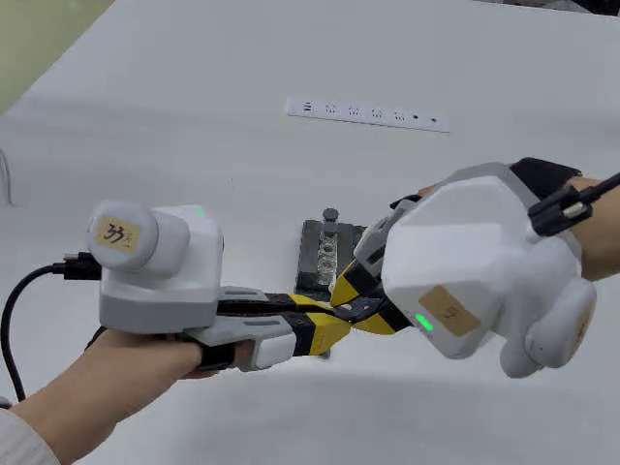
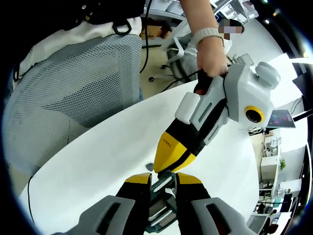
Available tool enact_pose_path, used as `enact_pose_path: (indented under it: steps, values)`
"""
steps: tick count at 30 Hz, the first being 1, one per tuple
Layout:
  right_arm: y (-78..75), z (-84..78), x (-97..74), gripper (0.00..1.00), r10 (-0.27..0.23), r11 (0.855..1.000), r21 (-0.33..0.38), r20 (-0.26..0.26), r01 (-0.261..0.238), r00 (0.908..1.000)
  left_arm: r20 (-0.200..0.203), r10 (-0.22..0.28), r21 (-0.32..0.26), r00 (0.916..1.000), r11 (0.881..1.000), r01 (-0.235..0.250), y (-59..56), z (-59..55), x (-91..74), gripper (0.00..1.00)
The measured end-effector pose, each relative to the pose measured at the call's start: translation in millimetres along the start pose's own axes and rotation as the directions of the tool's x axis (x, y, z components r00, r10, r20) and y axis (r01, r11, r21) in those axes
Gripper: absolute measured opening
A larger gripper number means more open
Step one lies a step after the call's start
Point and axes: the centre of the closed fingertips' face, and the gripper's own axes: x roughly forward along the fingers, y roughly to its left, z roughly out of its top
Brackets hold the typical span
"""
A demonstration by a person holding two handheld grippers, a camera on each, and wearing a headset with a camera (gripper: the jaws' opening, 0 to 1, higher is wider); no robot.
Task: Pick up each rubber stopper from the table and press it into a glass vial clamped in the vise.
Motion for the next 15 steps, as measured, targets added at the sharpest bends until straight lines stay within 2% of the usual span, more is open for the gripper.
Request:
enact_pose_path:
  steps: [1, 3, 4, 7, 8, 9, 12, 14, 15]
  values:
    - [-1.8, -0.2, -2.0, 0.19, -0.008, 1.0, 0.026, 0.013, 0.008, 0.9999, 0.007, 0.004, 0.01, 1.0, 1.0, -0.004, -0.5, 1.4, -0.7, 0.05]
    - [-3.0, 1.2, -5.7, 0.19, -0.006, 0.995, 0.097, 0.045, 0.002, 0.9989, 0.012, 0.011, 0.027, 0.9999, 1.0, -0.011, 1.0, 2.6, -2.2, 0.05]
    - [-4.8, 3.0, -9.1, 0.2, -0.008, 0.988, 0.154, 0.076, -0.004, 0.9971, 0.018, 0.024, 0.051, 0.9995, 0.998, -0.025, 3.0, 3.7, -3.4, 0.05]
    - [-9.4, 8.8, -17.7, 0.2, -0.008, 0.955, 0.295, 0.155, -0.039, 0.9879, 0.02, 0.033, 0.088, 0.9993, 0.996, -0.035, 1.9, 4.2, -5.0, 0.05]
    - [-11.2, 9.1, -19.8, 0.2, -0.01, 0.946, 0.321, 0.168, -0.045, 0.9857, 0.019, 0.039, 0.103, 0.9991, 0.994, -0.04, 1.9, 4.3, -5.1, 0.05]
    - [-11.8, 10.0, -22.3, 0.21, -0.004, 0.93, 0.361, 0.188, -0.066, 0.9822, 0.014, 0.05, 0.15, 0.9987, 0.987, -0.051, 2.3, 4.3, -5.4, 0.05]
    - [-13.0, 11.8, -26.3, 0.22, 0.008, 0.897, 0.429, 0.227, -0.107, 0.9738, 0.013, 0.058, 0.217, 0.9982, 0.974, -0.06, -0.7, 5.1, -5.0, 0.05]
    - [-9.5, 11.2, -26.8, 0.23, 0.036, 0.873, 0.465, 0.235, -0.145, 0.9713, 0.01, 0.061, 0.259, 0.9981, 0.964, -0.061, -3.7, 5.1, -4.1, 0.05]
    - [-9.5, 10.7, -26.5, 0.23, 0.041, 0.875, 0.46, 0.234, -0.148, 0.9713, 0.008, 0.062, 0.261, 0.9981, 0.964, -0.062, -4.9, 5.0, -3.5, 0.05]
